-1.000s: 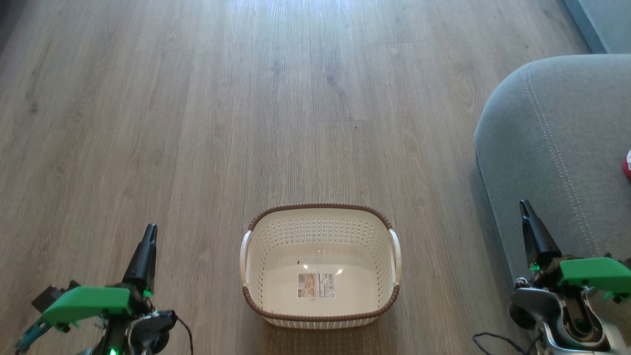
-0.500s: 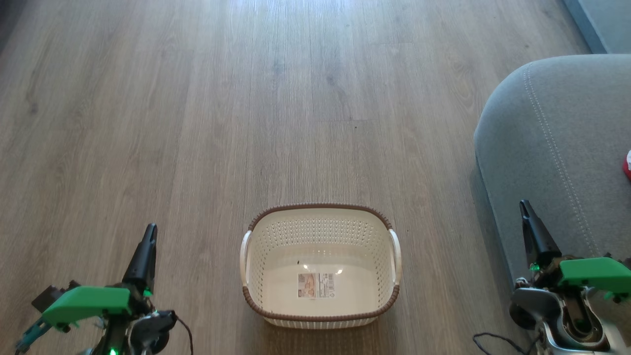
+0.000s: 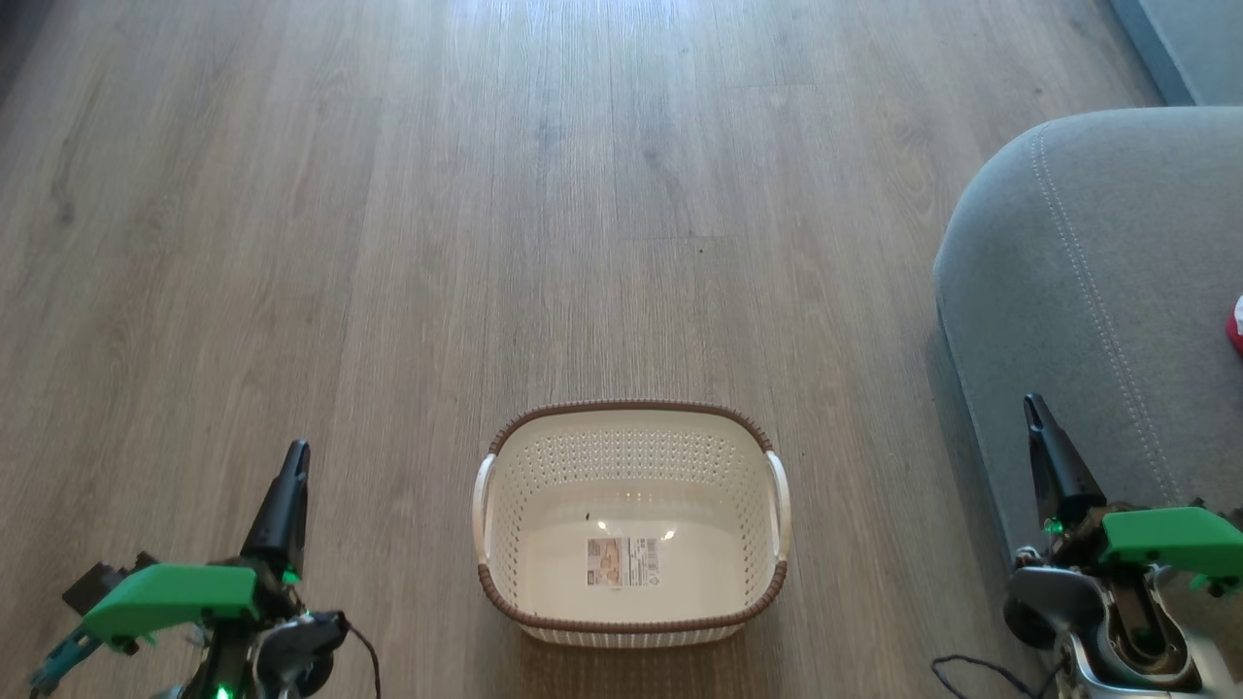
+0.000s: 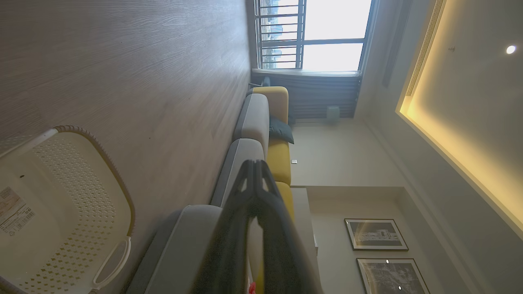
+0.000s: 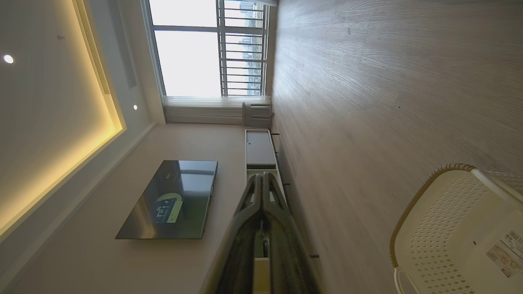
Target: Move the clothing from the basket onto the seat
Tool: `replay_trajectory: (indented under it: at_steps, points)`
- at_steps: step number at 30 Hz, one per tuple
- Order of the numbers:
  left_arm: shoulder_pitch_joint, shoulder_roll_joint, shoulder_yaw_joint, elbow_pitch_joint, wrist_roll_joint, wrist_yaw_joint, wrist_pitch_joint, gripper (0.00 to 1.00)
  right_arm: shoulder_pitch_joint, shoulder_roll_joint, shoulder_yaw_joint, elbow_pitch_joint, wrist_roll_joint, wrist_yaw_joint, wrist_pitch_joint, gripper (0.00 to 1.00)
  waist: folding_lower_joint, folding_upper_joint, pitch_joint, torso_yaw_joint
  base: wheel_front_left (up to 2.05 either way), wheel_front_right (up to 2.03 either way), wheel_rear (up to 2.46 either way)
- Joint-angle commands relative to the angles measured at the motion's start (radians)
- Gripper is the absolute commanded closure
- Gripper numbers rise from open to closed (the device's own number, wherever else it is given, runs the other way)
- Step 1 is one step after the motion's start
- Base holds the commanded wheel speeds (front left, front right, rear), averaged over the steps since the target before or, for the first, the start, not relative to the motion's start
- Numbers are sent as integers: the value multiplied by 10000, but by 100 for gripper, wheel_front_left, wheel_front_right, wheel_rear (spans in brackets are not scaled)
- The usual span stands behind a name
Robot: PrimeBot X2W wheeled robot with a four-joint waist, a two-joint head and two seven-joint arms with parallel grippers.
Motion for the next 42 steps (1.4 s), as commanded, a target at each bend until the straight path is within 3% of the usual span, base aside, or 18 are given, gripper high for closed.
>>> replay_trajectory:
  at_steps: [1,42]
  points:
    - [-477,123,343,-327,-65,-94,74,100,-176,-5,173,-401,59,2,44,100,0,-1,0,0,0,0,0]
    - [-477,123,342,-328,-66,-94,74,100,-176,-5,174,-401,60,2,43,100,0,-1,0,0,0,0,0]
